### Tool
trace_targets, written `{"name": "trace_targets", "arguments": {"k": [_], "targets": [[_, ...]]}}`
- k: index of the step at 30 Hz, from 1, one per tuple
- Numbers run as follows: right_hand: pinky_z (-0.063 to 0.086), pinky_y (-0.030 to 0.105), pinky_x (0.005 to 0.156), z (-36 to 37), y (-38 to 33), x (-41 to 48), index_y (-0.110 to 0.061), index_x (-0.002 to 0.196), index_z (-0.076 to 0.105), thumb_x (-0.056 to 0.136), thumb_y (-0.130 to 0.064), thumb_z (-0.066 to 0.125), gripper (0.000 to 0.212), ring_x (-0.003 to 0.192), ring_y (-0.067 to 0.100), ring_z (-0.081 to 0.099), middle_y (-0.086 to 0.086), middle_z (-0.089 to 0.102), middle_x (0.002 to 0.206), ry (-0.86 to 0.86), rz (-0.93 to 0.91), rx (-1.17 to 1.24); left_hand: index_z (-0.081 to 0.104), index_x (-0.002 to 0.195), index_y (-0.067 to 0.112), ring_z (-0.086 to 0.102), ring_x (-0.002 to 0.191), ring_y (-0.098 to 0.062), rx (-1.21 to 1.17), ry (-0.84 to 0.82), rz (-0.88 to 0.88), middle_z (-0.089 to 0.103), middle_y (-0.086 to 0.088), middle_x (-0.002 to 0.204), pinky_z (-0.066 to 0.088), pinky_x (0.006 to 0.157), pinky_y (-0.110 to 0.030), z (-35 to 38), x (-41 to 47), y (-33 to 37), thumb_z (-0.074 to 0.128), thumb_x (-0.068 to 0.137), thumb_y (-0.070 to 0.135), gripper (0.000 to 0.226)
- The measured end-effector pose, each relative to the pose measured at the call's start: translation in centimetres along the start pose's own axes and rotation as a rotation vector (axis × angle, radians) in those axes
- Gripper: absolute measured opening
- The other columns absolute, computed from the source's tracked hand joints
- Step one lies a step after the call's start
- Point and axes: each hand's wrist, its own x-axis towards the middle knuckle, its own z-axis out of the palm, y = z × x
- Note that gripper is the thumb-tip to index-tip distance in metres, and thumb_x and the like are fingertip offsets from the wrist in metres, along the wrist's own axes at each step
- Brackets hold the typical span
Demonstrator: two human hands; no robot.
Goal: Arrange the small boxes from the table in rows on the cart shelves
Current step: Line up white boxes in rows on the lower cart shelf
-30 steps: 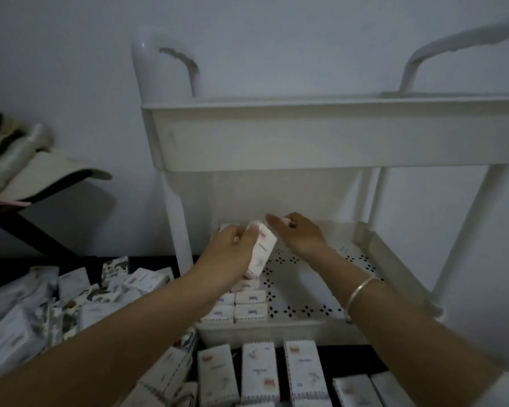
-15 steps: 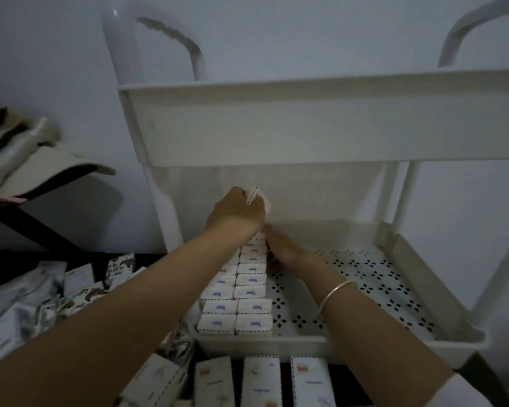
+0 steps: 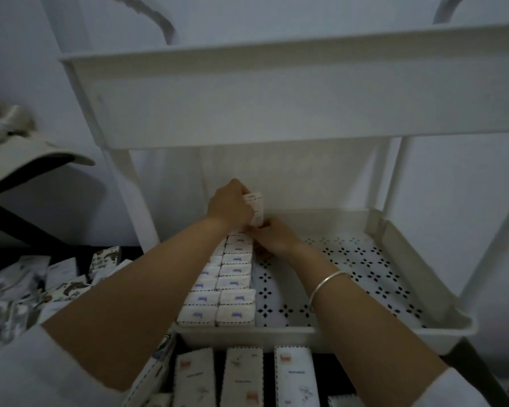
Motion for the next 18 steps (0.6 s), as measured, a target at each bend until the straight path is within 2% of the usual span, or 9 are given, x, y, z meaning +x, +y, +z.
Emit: {"name": "trace_targets", "arguments": {"k": [2,4,6,8,10,12,14,16,18], "targets": [[0.059,0.039,0.079,-0.1,-0.1,0.0,-0.010,0.108,0.065,0.083,-0.054,0.064,0.051,0.078,0.021,0.068,0.006,0.071,0.092,-0.010,0.031,-0.014,0.048,0.123,0.011,0.057,0.102,-0.028,0.018,-0.042,0.005,0.057,-0.014,0.121,0.047,0.076,-0.030,0.1,0.2,-0.3,0.058,0.084,0.003,0.041],[0.058,0.042,0.083,-0.1,-0.2,-0.2,-0.009,0.126,0.051,0.074,-0.060,0.070,0.075,0.087,0.021,0.069,0.006,0.068,0.108,-0.002,0.053,0.023,0.052,0.120,0.014,0.055,0.095,-0.024,0.069,-0.075,0.028,0.059,-0.014,0.117,0.045,0.071,-0.029,0.0,0.4,-0.6,0.056,0.083,0.002,0.039],[0.056,0.043,0.087,-0.3,-0.4,-0.6,-0.018,0.132,0.036,0.072,-0.059,0.072,0.081,0.095,0.023,0.067,0.005,0.062,0.118,0.006,0.057,0.054,0.058,0.114,0.016,0.054,0.097,-0.022,0.145,-0.110,0.057,0.059,-0.011,0.120,0.042,0.071,-0.027,-0.1,0.7,-0.6,0.057,0.083,0.003,0.034],[0.054,0.043,0.087,-0.3,-0.5,-0.9,-0.020,0.122,0.041,0.081,-0.058,0.062,0.060,0.095,0.022,0.065,0.000,0.062,0.108,0.009,0.029,-0.004,0.059,0.115,0.019,0.054,0.104,-0.021,0.255,-0.148,0.076,0.057,-0.006,0.126,0.044,0.079,-0.028,0.0,0.8,-0.7,0.061,0.084,0.009,0.032],[0.049,0.038,0.086,-0.3,-0.6,-0.9,-0.018,0.108,0.051,0.095,-0.047,0.040,0.034,0.095,0.023,0.061,0.000,0.062,0.098,0.032,-0.007,-0.144,0.058,0.120,0.023,0.050,0.115,-0.023,0.462,-0.169,0.102,0.056,-0.004,0.127,0.042,0.091,-0.032,0.3,0.8,-1.0,0.059,0.089,0.019,0.031],[0.043,0.036,0.084,-0.2,-0.6,-0.6,-0.017,0.092,0.055,0.100,-0.033,0.026,0.034,0.095,0.026,0.056,0.005,0.061,0.098,0.068,-0.034,-0.228,0.055,0.126,0.025,0.040,0.123,-0.026,0.700,-0.167,0.121,0.054,-0.006,0.127,0.036,0.097,-0.037,0.8,0.3,-1.2,0.054,0.092,0.021,0.034],[0.039,0.035,0.080,-0.1,-0.4,-0.5,-0.019,0.080,0.050,0.100,-0.026,0.024,0.034,0.092,0.026,0.054,0.008,0.057,0.096,0.096,-0.032,-0.260,0.052,0.131,0.026,0.031,0.128,-0.028,0.867,-0.144,0.161,0.047,-0.008,0.132,0.033,0.097,-0.039,1.3,-0.1,-1.5,0.052,0.091,0.019,0.040],[0.040,0.034,0.082,0.0,0.0,-0.7,-0.016,0.088,0.056,0.100,-0.025,0.025,0.034,0.096,0.027,0.055,0.012,0.059,0.102,0.121,-0.017,-0.276,0.047,0.136,0.027,0.026,0.132,-0.029,0.961,-0.146,0.191,0.038,-0.009,0.137,0.032,0.099,-0.038,1.4,-0.5,-1.6,0.052,0.090,0.020,0.046],[0.043,0.036,0.092,-0.3,-0.2,-1.4,-0.010,0.117,0.057,0.100,-0.027,0.028,0.038,0.109,0.031,0.056,0.015,0.060,0.121,0.150,0.020,-0.275,0.043,0.140,0.023,0.024,0.133,-0.029,0.992,-0.192,0.170,0.034,-0.010,0.140,0.031,0.101,-0.038,1.0,-1.0,-1.4,0.053,0.090,0.021,0.051]]}}
